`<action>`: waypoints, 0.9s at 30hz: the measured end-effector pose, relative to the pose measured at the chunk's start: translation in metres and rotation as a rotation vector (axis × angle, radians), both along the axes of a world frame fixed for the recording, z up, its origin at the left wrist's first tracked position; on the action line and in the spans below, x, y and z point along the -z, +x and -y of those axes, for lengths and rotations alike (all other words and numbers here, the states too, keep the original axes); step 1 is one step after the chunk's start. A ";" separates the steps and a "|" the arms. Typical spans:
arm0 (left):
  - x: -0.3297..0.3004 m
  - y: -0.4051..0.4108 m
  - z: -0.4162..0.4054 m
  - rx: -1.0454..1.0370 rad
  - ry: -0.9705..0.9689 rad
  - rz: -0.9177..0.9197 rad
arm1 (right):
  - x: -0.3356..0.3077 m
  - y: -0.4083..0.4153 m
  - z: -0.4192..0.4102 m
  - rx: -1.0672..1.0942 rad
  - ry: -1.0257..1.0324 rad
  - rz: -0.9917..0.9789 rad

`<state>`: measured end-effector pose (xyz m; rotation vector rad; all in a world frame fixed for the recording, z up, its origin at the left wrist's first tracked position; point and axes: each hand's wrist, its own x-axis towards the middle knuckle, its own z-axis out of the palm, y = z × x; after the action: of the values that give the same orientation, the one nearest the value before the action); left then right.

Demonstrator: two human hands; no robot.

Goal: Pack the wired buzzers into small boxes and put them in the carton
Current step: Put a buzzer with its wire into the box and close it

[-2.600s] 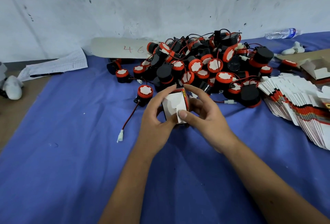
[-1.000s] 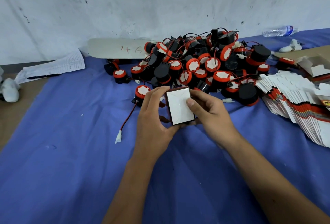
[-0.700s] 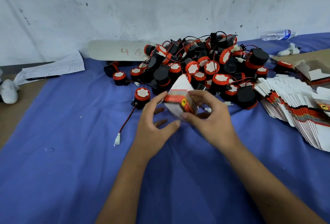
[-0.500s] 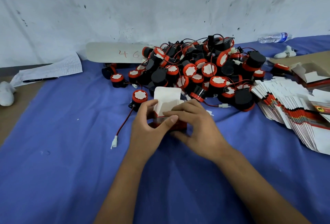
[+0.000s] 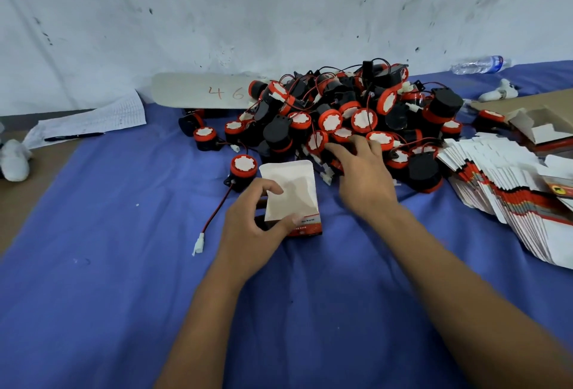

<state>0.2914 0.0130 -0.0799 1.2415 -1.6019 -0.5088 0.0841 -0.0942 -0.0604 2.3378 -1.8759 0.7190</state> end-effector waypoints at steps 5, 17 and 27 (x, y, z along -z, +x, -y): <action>0.001 -0.005 0.003 -0.138 -0.108 0.087 | 0.003 -0.014 0.024 -0.078 0.044 -0.010; 0.006 -0.013 0.004 -0.219 -0.121 0.145 | -0.022 0.006 -0.071 -0.518 0.419 1.721; 0.004 -0.011 0.003 -0.194 -0.127 0.086 | -0.013 0.010 -0.083 -0.625 0.554 1.444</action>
<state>0.2804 0.0097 -0.0836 1.3199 -1.5402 -0.2311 0.0944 -0.0116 -0.0476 3.0656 -1.5709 2.8679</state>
